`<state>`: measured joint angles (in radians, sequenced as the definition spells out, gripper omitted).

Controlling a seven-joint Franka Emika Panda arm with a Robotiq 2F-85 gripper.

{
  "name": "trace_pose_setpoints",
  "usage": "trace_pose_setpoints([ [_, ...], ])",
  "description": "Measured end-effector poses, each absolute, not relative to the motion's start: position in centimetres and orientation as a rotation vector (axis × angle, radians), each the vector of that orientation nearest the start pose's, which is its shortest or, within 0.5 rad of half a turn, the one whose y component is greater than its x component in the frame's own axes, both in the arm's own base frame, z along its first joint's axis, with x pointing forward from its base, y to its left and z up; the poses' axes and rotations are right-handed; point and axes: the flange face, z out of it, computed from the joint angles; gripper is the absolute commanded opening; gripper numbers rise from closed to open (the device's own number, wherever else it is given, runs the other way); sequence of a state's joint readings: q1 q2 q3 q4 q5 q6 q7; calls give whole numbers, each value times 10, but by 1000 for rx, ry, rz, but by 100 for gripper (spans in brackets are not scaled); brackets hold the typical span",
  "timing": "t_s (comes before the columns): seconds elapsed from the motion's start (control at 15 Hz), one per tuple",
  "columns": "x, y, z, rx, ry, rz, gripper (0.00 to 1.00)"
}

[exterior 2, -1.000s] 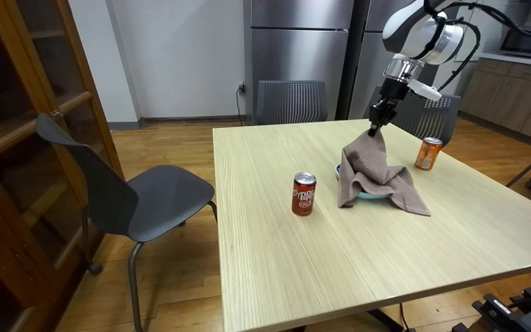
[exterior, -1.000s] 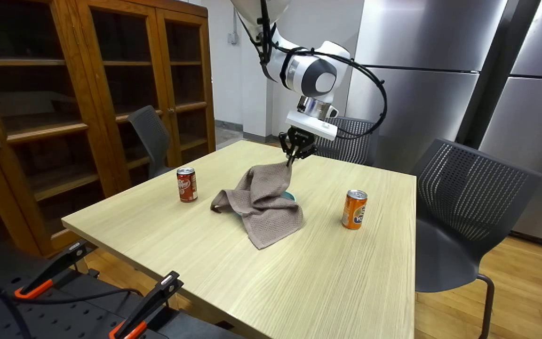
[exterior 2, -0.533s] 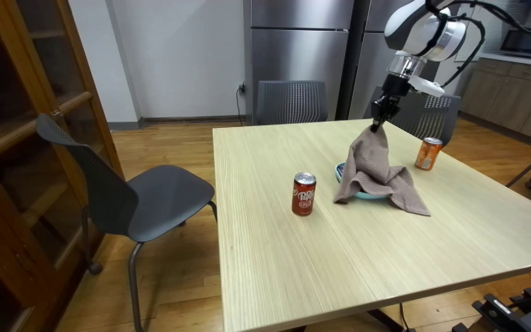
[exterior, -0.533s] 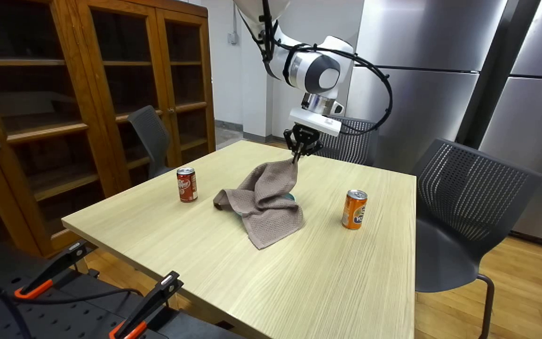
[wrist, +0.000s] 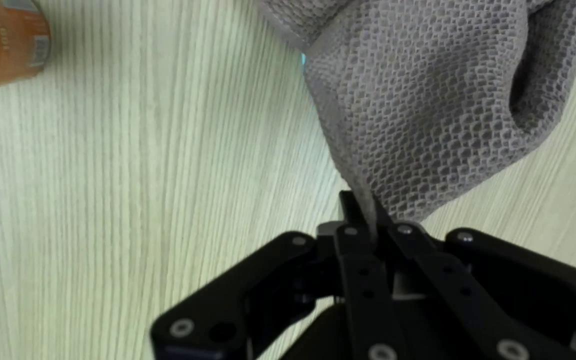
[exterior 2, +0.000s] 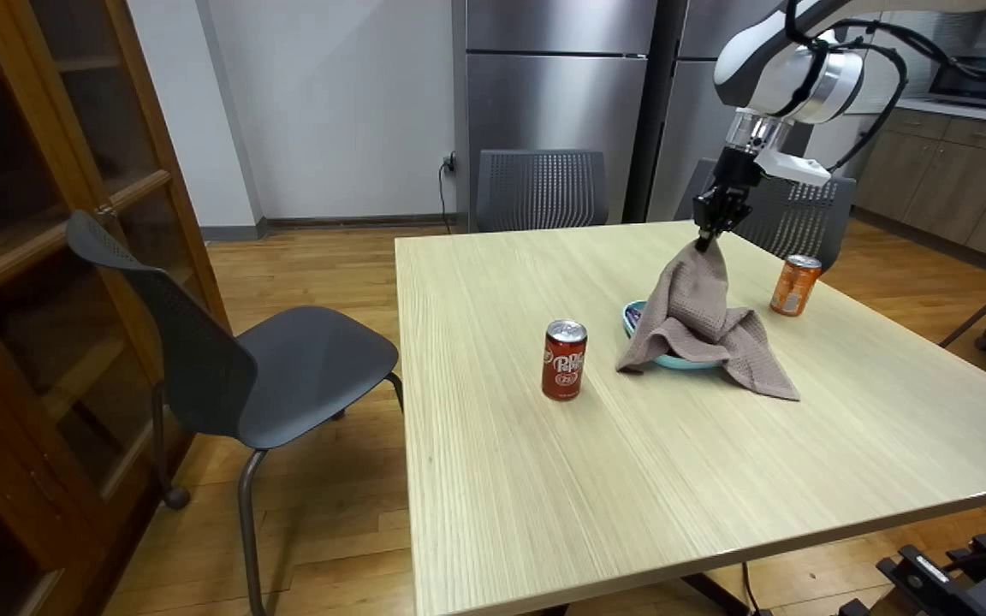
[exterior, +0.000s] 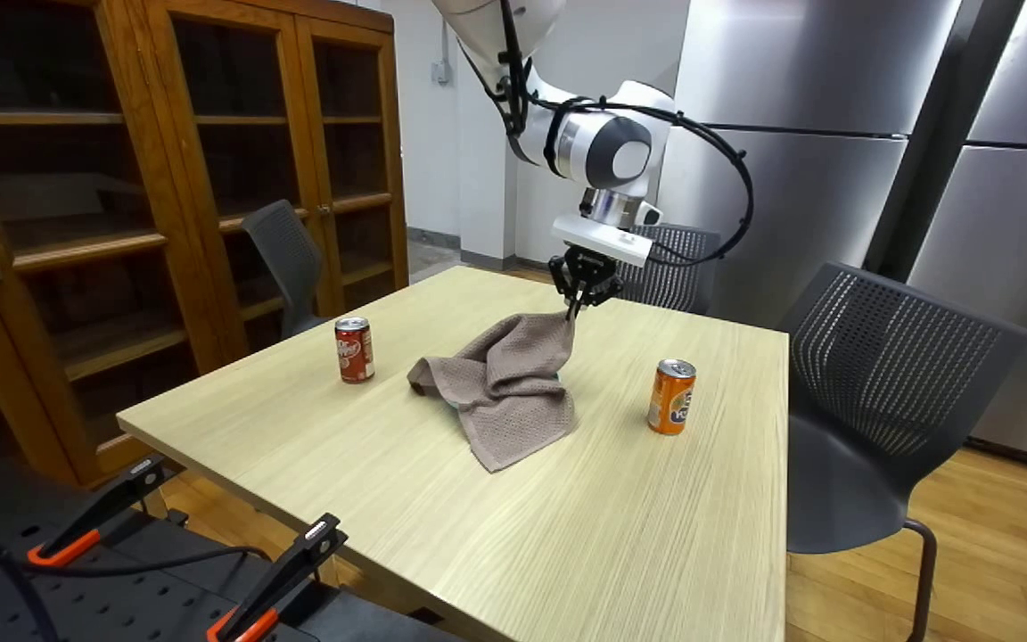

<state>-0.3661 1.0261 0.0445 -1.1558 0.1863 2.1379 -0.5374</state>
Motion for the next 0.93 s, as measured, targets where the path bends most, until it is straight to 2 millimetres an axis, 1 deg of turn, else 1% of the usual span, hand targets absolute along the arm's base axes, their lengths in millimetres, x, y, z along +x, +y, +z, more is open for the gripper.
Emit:
trace_pose_setpoints([
  [0.07,720,-242,161,-2951,-114,-54,2],
  [0.4,729,-238,148,-2989,-28,-35,2],
  [0.47,731,-236,147,-2993,-12,-36,12],
  [0.53,733,-235,146,-2996,3,-37,30],
  [0.67,736,-234,143,-2999,24,-39,44],
  [0.93,740,-233,139,-3000,40,-44,74],
])
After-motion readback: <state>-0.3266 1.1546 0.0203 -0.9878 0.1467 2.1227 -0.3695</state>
